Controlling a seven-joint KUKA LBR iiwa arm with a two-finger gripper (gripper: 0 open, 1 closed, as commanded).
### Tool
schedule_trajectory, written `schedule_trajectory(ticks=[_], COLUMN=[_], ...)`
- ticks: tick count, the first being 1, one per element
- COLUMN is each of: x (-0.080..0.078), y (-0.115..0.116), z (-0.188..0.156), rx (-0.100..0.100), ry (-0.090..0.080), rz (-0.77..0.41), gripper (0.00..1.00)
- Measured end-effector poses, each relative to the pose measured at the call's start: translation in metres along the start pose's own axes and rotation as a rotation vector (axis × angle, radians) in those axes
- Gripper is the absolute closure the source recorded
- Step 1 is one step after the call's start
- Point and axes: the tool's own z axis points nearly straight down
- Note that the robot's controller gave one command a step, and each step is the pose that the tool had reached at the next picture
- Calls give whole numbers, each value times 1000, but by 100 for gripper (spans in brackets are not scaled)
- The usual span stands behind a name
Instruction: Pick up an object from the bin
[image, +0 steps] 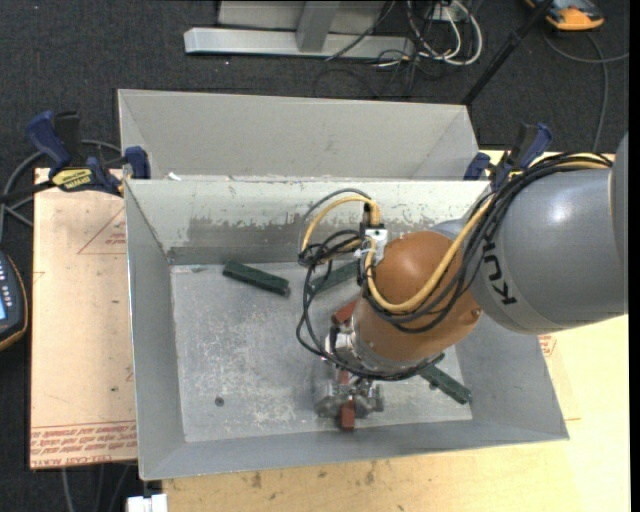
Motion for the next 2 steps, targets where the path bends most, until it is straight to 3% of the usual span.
schedule_trajectory(ticks=[1, 2], x=[-1, -2], y=[0, -1], z=[-24, -70], rx=[2, 5], ry=[-1, -2], rz=[3, 7], gripper=[100, 100])
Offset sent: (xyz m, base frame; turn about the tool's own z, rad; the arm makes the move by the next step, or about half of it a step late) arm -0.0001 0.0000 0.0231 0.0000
